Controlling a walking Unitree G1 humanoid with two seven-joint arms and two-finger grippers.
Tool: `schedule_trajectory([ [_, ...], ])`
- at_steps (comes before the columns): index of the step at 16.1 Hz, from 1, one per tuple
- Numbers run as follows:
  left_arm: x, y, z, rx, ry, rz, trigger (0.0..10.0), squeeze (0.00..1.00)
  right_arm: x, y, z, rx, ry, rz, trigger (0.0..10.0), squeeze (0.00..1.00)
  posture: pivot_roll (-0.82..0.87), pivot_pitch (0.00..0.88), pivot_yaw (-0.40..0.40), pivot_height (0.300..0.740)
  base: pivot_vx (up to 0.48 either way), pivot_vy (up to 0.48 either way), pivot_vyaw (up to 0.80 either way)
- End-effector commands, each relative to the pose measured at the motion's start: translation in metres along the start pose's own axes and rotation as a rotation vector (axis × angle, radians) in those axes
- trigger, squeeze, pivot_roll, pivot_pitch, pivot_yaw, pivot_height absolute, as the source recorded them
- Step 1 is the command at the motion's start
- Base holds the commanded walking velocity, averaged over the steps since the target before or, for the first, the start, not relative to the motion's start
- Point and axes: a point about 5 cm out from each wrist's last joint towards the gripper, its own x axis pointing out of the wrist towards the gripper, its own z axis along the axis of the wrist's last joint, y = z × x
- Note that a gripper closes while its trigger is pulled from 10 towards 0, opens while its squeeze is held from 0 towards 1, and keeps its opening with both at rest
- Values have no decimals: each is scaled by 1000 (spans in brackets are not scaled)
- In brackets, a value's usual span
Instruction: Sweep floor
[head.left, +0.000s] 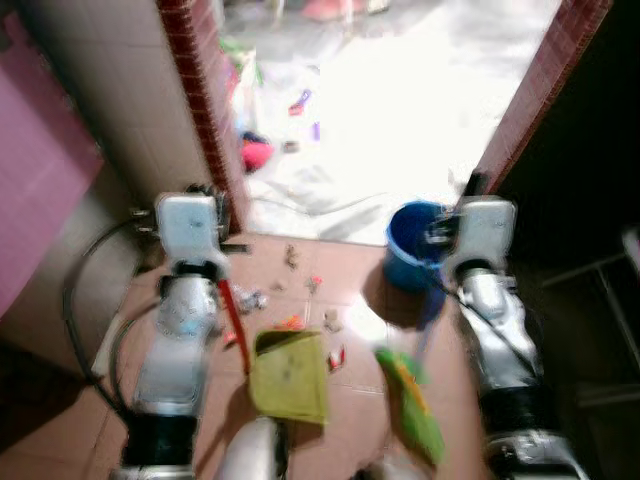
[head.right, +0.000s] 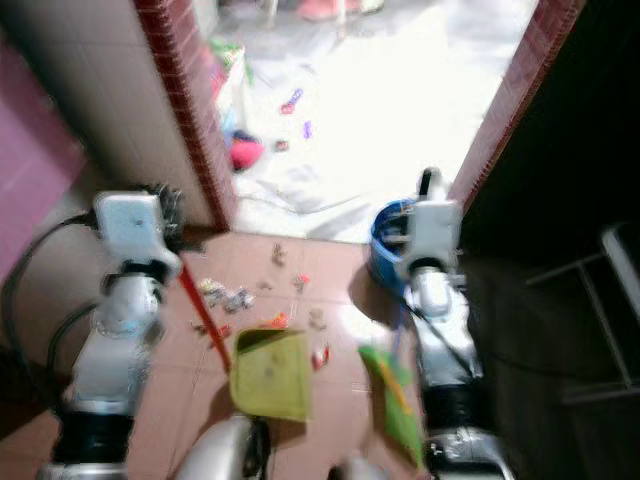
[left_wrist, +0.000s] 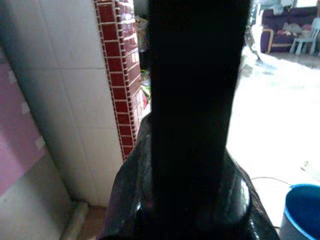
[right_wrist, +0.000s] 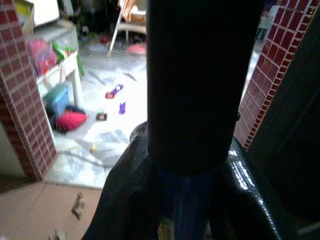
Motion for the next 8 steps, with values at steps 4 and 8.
schedule_trajectory([
  [4, 2, -5, 4, 72, -49, -5, 10000, 0, 4, -5, 4, 25, -33, -17, 10000, 0, -18, 89, 27, 740, 293, 207, 0],
  [8, 5, -9, -1, 108, -47, -12, 10000, 0, 6, -3, 8, -10, -67, -14, 10000, 0, -23, 87, 21, 740, 0, 0, 0],
])
